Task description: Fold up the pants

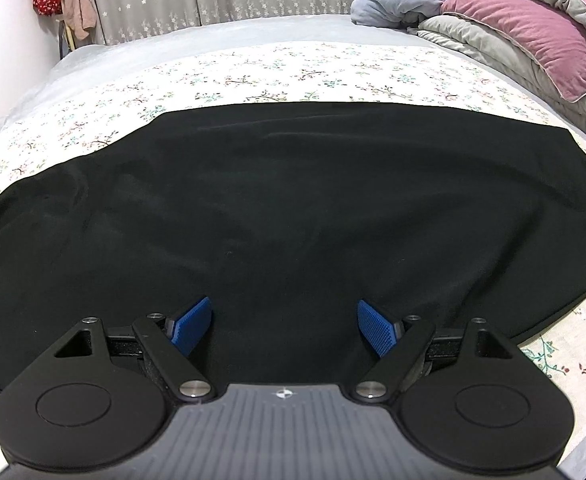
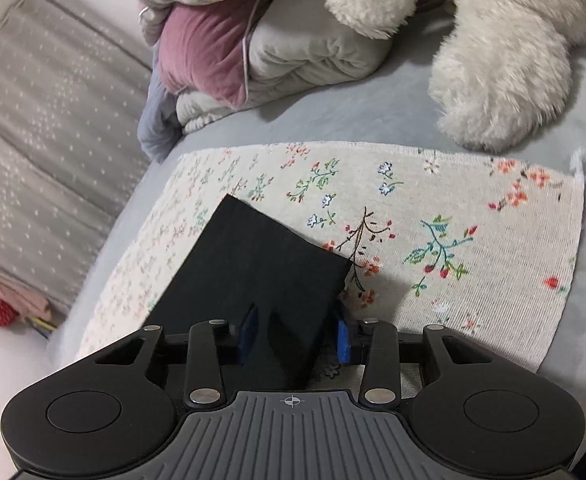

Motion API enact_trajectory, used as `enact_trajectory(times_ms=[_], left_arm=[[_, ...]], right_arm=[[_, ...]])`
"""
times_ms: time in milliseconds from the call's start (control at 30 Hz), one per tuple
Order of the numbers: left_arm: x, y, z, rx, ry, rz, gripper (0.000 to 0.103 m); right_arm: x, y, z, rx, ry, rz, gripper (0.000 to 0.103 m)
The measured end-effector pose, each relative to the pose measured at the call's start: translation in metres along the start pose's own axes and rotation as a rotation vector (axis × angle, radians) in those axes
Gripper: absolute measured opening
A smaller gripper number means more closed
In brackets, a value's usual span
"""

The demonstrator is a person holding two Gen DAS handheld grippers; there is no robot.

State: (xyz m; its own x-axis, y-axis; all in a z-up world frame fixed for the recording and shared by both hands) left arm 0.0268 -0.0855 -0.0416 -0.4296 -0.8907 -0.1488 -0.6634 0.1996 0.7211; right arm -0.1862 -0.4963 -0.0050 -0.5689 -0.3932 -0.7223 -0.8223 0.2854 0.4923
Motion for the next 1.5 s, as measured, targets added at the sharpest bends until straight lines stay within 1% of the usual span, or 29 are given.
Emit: enact_trajectory(times_ms=[100, 267, 367, 433, 600, 700, 733, 800, 900, 967, 1033, 1100, 1200, 1267, 1300, 1333, 1400, 1433, 1467, 1500], left_arm=[[-0.001, -0.002, -0.001, -0.003, 0.003, -0.012, 0.088], [-0.002, -0.004, -0.003, -0.015, 0.024, -0.005, 0.088], [-0.001, -0.004, -0.004, -0.019, 0.031, -0.002, 0.088], [-0.003, -0.005, -0.005, -0.023, 0.038, 0.001, 0.088], [-0.010, -0.007, -0.007, -0.029, 0.055, 0.029, 0.088], [-0.018, -0.007, -0.010, -0.037, 0.093, 0.066, 0.088], [-0.022, -0.007, -0.012, -0.040, 0.120, 0.084, 0.088], [-0.036, -0.006, -0.017, -0.047, 0.197, 0.123, 0.088], [-0.060, -0.007, -0.022, -0.034, 0.302, 0.143, 0.088], [-0.074, -0.010, -0.023, -0.036, 0.356, 0.149, 0.088], [-0.088, -0.014, -0.022, -0.035, 0.420, 0.156, 0.088], [-0.104, -0.016, -0.020, -0.035, 0.487, 0.164, 0.088], [-0.122, -0.017, -0.015, -0.037, 0.576, 0.187, 0.088], [-0.129, -0.019, -0.012, -0.041, 0.620, 0.207, 0.088], [-0.130, -0.019, -0.012, -0.041, 0.631, 0.214, 0.088], [-0.131, -0.018, -0.012, -0.041, 0.634, 0.219, 0.088], [-0.132, -0.018, -0.011, -0.040, 0.630, 0.233, 0.088], [-0.131, -0.018, -0.011, -0.041, 0.629, 0.241, 0.088], [-0.131, -0.017, -0.010, -0.042, 0.628, 0.246, 0.088], [-0.131, -0.016, -0.010, -0.043, 0.629, 0.249, 0.088]], right_arm=[[0.001, 0.001, 0.002, 0.010, -0.030, -0.010, 0.038], [-0.009, -0.002, 0.006, 0.022, 0.040, 0.003, 0.037], [-0.014, -0.005, 0.008, 0.003, 0.073, -0.013, 0.010], [-0.017, -0.006, 0.009, -0.001, 0.087, -0.015, 0.005], [-0.034, -0.002, 0.012, 0.043, 0.178, -0.030, 0.004], [-0.054, 0.003, 0.020, 0.096, 0.293, -0.017, 0.004], [-0.065, 0.006, 0.025, 0.125, 0.358, -0.005, 0.004], [-0.090, 0.010, 0.040, 0.191, 0.534, 0.016, 0.003], [-0.134, 0.010, 0.077, 0.281, 0.829, 0.012, 0.003], [-0.162, 0.007, 0.106, 0.311, 0.975, -0.015, 0.003], [-0.190, 0.003, 0.144, 0.313, 1.100, -0.067, 0.003], [-0.215, -0.003, 0.190, 0.276, 1.210, -0.143, 0.003], [-0.239, -0.015, 0.276, 0.138, 1.421, -0.242, 0.003], [-0.242, -0.023, 0.330, 0.025, 1.545, -0.281, 0.003], [-0.242, -0.025, 0.351, -0.014, 1.593, -0.286, 0.003], [-0.242, -0.026, 0.368, -0.031, 1.638, -0.281, 0.003], [-0.241, -0.024, 0.393, 0.005, 1.748, -0.245, 0.005], [-0.241, -0.023, 0.399, 0.025, 1.787, -0.235, 0.007], [-0.242, -0.022, 0.400, 0.025, 1.800, -0.239, 0.010], [-0.243, -0.021, 0.397, 0.003, 1.792, -0.253, 0.017]])
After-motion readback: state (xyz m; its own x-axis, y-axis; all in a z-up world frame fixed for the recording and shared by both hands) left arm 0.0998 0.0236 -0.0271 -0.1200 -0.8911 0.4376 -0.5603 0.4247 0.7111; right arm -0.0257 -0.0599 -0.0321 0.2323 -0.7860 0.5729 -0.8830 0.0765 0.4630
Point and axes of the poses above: each gripper's, at about its wrist camera, not at the fingertips, and y roughly against the way its jaws point, x to its right, z to its underside, the point moved 1 cm from there along -y, roughly the way its jaws point, and after that the axes turned 5 degrees about -z, right-handed, at the moved point
